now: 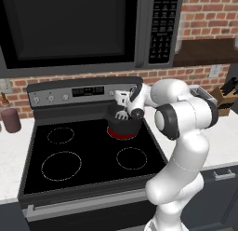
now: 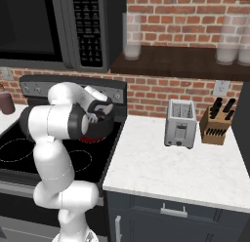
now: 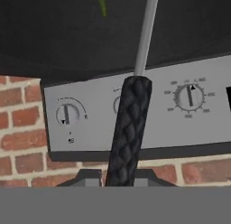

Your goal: Put the eggplant and sweet potato in the pot. Retrieve the spatula and lightly stir the vegetables in the pot.

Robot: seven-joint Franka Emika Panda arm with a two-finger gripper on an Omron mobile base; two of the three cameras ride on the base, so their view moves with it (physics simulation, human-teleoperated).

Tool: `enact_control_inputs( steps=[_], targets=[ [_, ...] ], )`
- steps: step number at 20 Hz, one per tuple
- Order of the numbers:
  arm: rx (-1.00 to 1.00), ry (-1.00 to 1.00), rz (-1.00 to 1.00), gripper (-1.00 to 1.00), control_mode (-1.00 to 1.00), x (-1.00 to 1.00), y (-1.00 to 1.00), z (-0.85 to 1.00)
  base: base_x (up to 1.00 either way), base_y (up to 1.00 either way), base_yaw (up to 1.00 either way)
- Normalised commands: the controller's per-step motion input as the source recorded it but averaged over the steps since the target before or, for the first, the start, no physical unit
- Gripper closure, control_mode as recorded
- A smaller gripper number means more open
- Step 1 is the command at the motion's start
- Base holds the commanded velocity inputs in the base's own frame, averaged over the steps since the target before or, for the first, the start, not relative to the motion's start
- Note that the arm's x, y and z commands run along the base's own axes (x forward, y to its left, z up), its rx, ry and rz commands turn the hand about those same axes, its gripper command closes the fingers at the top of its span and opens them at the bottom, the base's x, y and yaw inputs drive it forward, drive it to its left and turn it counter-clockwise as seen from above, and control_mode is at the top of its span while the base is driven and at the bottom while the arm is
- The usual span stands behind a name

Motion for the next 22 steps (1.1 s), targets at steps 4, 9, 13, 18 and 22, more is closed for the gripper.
enact_control_inputs(
  steps=[4, 9, 13, 18, 22],
  targets=[
    [-0.08, -0.01, -0.02, 1.00, -1.00, -0.06, 0.27, 0.00, 0.00, 0.00, 0.00],
    [-0.07, -0.03, -0.05, 1.00, -1.00, 0.03, 0.05, 0.00, 0.00, 0.00, 0.00],
    [-0.06, -0.13, -0.08, 1.00, -1.00, 0.04, 0.00, 0.00, 0.00, 0.00, 0.00],
    [-0.02, -0.34, -0.12, 1.00, -1.00, 0.04, -0.03, 0.00, 0.00, 0.00, 0.00],
    [0.00, -0.48, -0.11, 1.00, -1.00, 0.09, 0.00, 0.00, 0.00, 0.00, 0.00]
  ],
)
